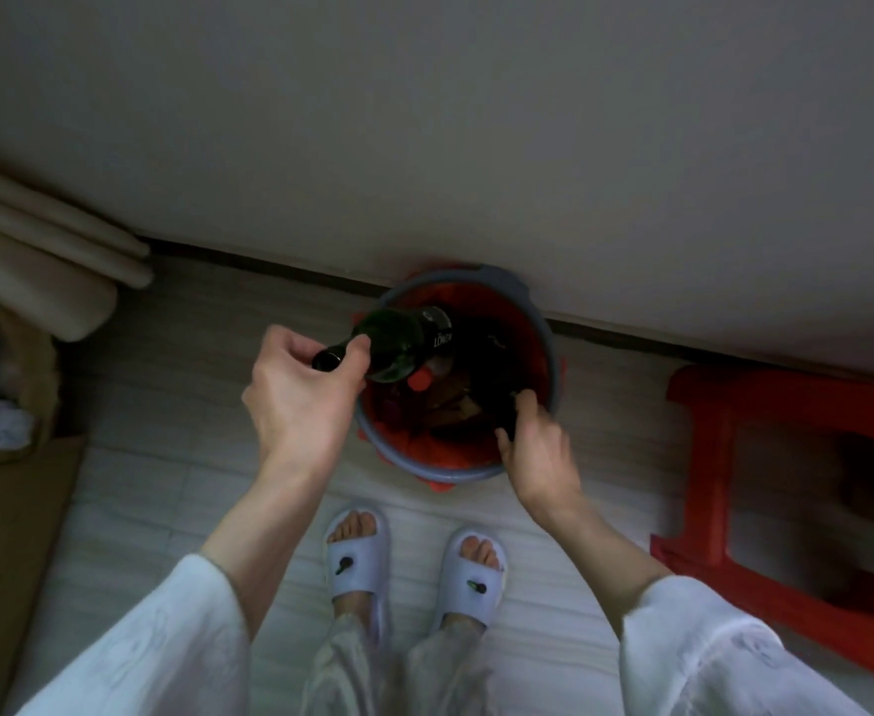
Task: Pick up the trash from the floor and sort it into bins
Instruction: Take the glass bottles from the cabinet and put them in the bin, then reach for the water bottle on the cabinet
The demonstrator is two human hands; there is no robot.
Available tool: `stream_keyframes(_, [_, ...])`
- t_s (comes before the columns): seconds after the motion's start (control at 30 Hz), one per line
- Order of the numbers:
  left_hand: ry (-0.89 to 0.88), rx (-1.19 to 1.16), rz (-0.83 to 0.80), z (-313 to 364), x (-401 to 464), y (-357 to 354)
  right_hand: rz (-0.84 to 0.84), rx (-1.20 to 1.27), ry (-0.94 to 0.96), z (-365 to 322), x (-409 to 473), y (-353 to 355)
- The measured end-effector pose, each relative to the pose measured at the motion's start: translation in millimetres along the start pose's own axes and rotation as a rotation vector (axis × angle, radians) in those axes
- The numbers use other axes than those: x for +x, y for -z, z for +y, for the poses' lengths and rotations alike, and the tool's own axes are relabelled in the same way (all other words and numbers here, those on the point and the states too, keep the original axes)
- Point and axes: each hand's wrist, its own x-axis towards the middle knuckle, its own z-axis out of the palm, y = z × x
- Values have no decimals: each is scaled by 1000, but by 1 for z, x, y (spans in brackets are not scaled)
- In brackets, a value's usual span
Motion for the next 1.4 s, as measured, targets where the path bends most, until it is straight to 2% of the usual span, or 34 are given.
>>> stream_keyframes(0.2, [116,-94,-39,-27,-1,-32,-143,-77,-33,18,-5,-26])
stream_keyframes(0.33, [288,-315,-26,-40,-4,-64,-230,-146,-40,29,-3,-44])
stream_keyframes(0.53, [597,-589,22,-63,-14,-103,-291,-38,0,35,-7,-47])
stream_keyframes(0.67, [721,-636,-100,-82,-20,-120,-322,12,30,38,-5,-45])
stream_keyframes(0.77, [712,-478,-220,-98,-22,-131,-345,77,26,38,-4,-45])
stream_keyframes(0.87, [673,-285,-269,-108,-17,-134,-373,162,-16,38,-6,-46])
stream_keyframes(1.0, [462,67,-481,-113,-13,-114,-368,244,-88,34,-20,-39])
stream_keyframes(1.07, [360,164,-555,-111,-19,-94,-354,245,-107,29,-31,-28])
stream_keyframes(1.13, [314,150,-581,-108,-26,-66,-345,240,-115,17,-45,-10])
stream_keyframes(1.23, [381,56,-600,-98,-40,-12,-356,191,-89,-14,-71,24])
stream_keyframes(1.4, [376,-35,-464,-74,-83,103,-432,0,60,-78,-136,90])
